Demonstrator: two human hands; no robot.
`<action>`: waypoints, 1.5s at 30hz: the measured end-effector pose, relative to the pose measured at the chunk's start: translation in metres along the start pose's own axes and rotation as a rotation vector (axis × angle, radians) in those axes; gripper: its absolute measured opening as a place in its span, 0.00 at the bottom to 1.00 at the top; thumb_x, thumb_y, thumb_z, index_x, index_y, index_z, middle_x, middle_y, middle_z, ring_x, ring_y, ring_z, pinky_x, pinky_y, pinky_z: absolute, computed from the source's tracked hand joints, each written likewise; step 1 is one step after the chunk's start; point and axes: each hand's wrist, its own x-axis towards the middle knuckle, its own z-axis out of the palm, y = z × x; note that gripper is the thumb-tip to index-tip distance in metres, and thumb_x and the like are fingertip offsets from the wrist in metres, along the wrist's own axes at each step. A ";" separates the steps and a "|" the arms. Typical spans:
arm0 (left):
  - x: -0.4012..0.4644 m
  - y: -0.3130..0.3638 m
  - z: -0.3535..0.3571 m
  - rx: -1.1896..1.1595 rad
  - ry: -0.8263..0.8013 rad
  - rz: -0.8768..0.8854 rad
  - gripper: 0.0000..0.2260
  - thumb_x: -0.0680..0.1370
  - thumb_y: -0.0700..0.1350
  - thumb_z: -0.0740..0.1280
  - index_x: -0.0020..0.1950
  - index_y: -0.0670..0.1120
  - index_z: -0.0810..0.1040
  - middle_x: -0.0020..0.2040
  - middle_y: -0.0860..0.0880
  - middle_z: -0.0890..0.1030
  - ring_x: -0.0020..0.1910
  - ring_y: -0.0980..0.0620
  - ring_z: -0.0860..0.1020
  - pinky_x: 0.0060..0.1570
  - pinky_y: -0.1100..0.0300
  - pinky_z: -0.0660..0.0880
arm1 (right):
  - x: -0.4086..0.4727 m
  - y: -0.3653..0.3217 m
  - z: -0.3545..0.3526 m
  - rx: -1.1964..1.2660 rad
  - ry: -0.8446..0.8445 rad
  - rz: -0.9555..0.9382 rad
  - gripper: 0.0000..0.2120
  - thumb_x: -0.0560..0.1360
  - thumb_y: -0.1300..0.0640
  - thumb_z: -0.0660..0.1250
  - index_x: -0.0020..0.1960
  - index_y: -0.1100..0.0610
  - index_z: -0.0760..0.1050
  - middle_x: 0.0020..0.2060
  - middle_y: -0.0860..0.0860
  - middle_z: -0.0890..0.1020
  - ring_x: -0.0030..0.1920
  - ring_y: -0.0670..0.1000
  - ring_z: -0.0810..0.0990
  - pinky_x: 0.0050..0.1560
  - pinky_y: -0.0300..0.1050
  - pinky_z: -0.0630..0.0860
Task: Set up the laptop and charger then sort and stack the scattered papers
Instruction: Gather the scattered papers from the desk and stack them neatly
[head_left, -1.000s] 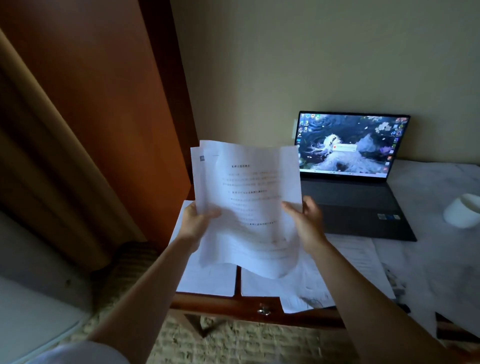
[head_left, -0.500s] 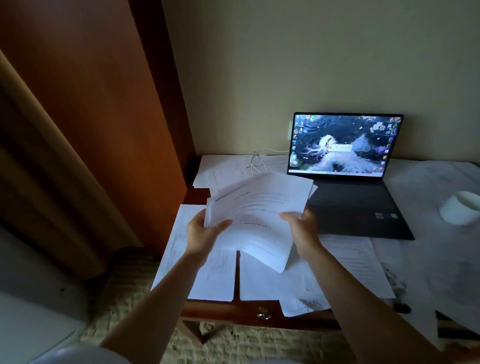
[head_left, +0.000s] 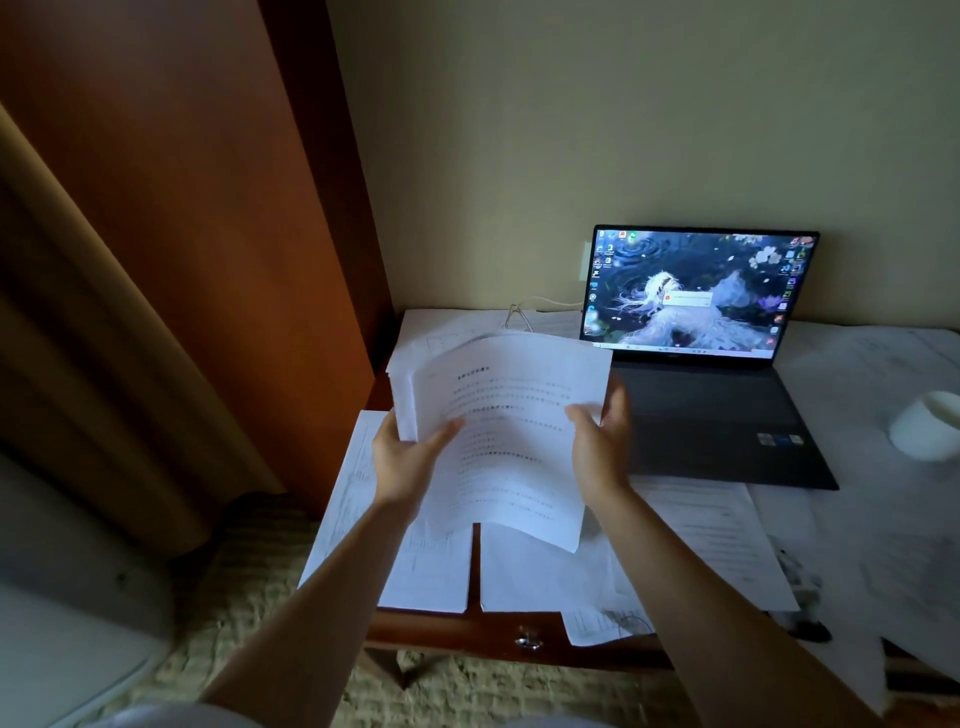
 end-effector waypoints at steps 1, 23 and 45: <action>0.000 0.003 0.004 0.010 -0.004 -0.002 0.16 0.69 0.42 0.77 0.49 0.52 0.73 0.47 0.49 0.80 0.46 0.49 0.80 0.38 0.59 0.78 | 0.003 -0.002 0.002 0.009 0.003 -0.015 0.23 0.72 0.70 0.62 0.62 0.50 0.68 0.53 0.49 0.79 0.49 0.46 0.79 0.45 0.31 0.74; -0.006 -0.048 0.008 0.072 -0.144 -0.258 0.06 0.76 0.42 0.70 0.51 0.45 0.78 0.46 0.51 0.81 0.48 0.49 0.79 0.38 0.63 0.76 | -0.005 0.048 -0.013 -0.220 -0.009 0.305 0.12 0.73 0.71 0.59 0.37 0.56 0.72 0.34 0.50 0.71 0.36 0.50 0.69 0.34 0.42 0.65; -0.050 -0.103 -0.044 0.231 -0.267 -0.356 0.15 0.76 0.30 0.63 0.59 0.46 0.72 0.53 0.44 0.78 0.52 0.43 0.77 0.47 0.53 0.75 | -0.046 0.109 -0.067 -1.122 -0.036 0.205 0.23 0.76 0.51 0.65 0.68 0.57 0.69 0.63 0.54 0.74 0.62 0.53 0.74 0.61 0.48 0.73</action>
